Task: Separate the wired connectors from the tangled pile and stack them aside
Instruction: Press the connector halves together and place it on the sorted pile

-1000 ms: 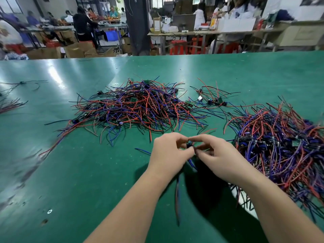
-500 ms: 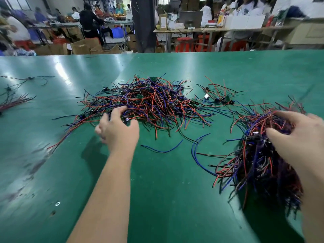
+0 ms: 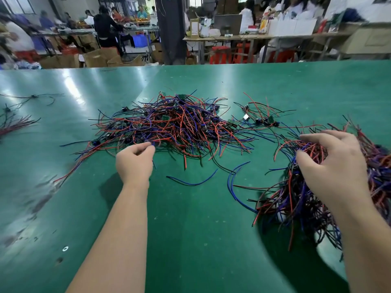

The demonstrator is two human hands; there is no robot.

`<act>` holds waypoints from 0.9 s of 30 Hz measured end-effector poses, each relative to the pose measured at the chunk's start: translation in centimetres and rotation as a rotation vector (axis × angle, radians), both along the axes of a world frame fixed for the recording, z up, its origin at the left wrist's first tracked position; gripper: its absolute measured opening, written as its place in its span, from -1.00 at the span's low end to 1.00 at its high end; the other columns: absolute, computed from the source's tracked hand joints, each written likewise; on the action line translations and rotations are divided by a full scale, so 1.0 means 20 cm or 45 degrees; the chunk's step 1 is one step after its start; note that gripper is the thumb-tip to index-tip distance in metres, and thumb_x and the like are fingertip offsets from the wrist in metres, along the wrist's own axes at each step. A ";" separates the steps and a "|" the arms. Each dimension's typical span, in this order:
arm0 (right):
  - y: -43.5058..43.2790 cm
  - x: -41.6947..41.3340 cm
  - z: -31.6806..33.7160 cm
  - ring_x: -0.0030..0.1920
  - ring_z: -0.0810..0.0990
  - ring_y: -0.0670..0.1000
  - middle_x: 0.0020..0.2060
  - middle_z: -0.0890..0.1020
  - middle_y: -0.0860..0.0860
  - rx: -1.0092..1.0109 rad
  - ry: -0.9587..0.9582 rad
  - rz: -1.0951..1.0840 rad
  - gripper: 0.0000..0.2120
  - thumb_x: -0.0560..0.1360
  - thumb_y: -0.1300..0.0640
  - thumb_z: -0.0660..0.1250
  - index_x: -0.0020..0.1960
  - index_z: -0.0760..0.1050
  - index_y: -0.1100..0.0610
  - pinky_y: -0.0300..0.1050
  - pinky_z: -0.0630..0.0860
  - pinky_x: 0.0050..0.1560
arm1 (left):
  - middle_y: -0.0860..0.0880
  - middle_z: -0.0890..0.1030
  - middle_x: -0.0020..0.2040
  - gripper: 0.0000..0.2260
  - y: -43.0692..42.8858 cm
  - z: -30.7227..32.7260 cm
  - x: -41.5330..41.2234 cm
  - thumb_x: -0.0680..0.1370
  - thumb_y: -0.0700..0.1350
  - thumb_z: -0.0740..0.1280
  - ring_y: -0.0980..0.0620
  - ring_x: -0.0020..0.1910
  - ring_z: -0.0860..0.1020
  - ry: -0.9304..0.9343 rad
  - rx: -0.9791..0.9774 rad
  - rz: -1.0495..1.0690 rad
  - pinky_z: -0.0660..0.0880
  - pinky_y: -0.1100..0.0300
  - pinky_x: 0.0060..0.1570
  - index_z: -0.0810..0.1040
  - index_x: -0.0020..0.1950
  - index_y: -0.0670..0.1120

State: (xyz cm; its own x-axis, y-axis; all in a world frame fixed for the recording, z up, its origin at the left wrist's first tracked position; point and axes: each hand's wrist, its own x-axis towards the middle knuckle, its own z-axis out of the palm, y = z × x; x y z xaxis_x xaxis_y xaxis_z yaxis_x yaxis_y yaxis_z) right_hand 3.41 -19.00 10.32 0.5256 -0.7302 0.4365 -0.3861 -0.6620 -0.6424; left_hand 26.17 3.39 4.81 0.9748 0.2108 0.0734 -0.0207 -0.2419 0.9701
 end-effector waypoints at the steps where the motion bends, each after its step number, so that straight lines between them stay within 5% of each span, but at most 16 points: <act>1: 0.01 0.01 0.00 0.16 0.44 -0.01 0.14 0.50 0.08 0.010 -0.052 0.032 -0.72 0.43 0.24 0.36 0.12 0.59 0.05 -0.28 0.27 0.24 | 0.08 0.60 -0.39 -0.94 -0.01 0.04 -0.01 0.40 -0.18 0.44 0.14 -0.45 0.46 0.054 -0.248 0.031 0.40 0.33 -0.40 0.69 -0.19 -0.02; 4: 0.06 0.04 -0.01 -0.11 0.60 -0.03 -0.08 0.64 -0.04 0.198 -0.151 0.189 -0.69 0.42 0.33 0.33 0.03 0.59 -0.02 -0.19 0.54 0.01 | 0.05 0.59 -0.43 -0.86 -0.03 0.12 -0.04 0.41 -0.20 0.42 0.13 -0.47 0.48 0.344 -0.814 -0.050 0.29 0.30 -0.42 0.60 -0.34 -0.04; 7: 0.09 0.06 -0.02 -0.16 0.63 -0.06 -0.15 0.67 -0.09 0.295 -0.175 0.318 -0.70 0.44 0.36 0.33 -0.01 0.59 0.00 -0.25 0.57 -0.06 | 0.11 0.61 -0.42 -0.88 -0.02 0.15 -0.07 0.53 -0.17 0.35 0.27 -0.46 0.52 0.592 -1.210 -0.291 0.31 0.36 -0.33 0.55 -0.21 -0.03; 12: 0.10 0.07 -0.04 -0.20 0.63 -0.02 -0.21 0.66 -0.08 0.309 -0.166 0.377 -0.75 0.46 0.34 0.34 -0.02 0.60 0.02 -0.24 0.56 -0.14 | 0.11 0.60 -0.41 -0.87 -0.05 0.15 -0.11 0.51 -0.12 0.39 0.27 -0.48 0.52 0.716 -1.068 -0.509 0.34 0.35 -0.32 0.58 -0.23 -0.08; 15: 0.10 0.07 -0.04 -0.18 0.65 -0.02 -0.21 0.67 -0.06 0.331 -0.124 0.391 -0.74 0.47 0.34 0.32 -0.01 0.59 0.01 -0.20 0.58 -0.11 | 0.10 0.61 -0.39 -0.92 -0.08 0.18 -0.15 0.49 -0.13 0.40 0.26 -0.49 0.48 0.423 -1.039 -0.598 0.40 0.36 -0.35 0.61 -0.21 -0.07; 18: 0.10 0.07 -0.05 -0.22 0.67 -0.07 -0.25 0.69 -0.04 0.456 -0.137 0.436 -0.76 0.48 0.34 0.32 -0.04 0.60 0.02 -0.24 0.58 -0.15 | 0.07 0.66 -0.31 -0.90 -0.06 0.23 -0.21 0.35 -0.08 0.48 0.20 -0.42 0.53 0.196 -1.189 -1.010 0.49 0.30 -0.29 0.66 -0.16 -0.03; 22: 0.14 0.08 -0.04 -0.27 0.66 0.01 -0.23 0.71 0.09 1.032 -0.260 0.685 -0.83 0.56 0.21 0.26 0.10 0.57 0.16 -0.24 0.50 -0.26 | 0.00 0.67 -0.30 -0.75 -0.08 0.24 -0.33 0.12 -0.08 0.66 0.10 -0.39 0.58 0.122 -0.854 -1.607 0.53 0.26 -0.29 0.67 -0.31 -0.05; 25: 0.19 0.09 -0.03 -0.26 0.64 0.06 -0.16 0.68 0.18 1.455 -0.325 0.916 -0.61 0.43 -0.05 0.25 0.16 0.52 0.15 -0.19 0.51 -0.25 | 0.02 0.68 -0.29 -0.83 -0.15 0.22 -0.43 0.24 -0.28 0.58 0.17 -0.34 0.60 0.121 -0.281 -1.857 0.51 0.34 -0.26 0.68 -0.35 -0.04; 27: 0.21 0.09 -0.03 -0.28 0.63 0.02 -0.17 0.68 0.16 1.462 -0.368 0.995 -0.61 0.36 0.00 0.31 0.13 0.53 0.16 -0.23 0.51 -0.27 | 0.07 0.66 -0.32 -0.80 -0.19 0.20 -0.48 0.35 -0.34 0.50 0.21 -0.33 0.55 0.159 -0.042 -1.993 0.47 0.36 -0.23 0.68 -0.33 -0.03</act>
State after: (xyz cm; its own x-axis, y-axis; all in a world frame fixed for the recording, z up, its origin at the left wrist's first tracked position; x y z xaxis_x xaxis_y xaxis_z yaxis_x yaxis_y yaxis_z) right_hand 5.29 -14.80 9.70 0.9488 -0.3142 -0.0314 0.0662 0.2951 -0.9532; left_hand 16.65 -0.31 8.78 0.2176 -0.9760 -0.0050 -0.1433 -0.0370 0.9890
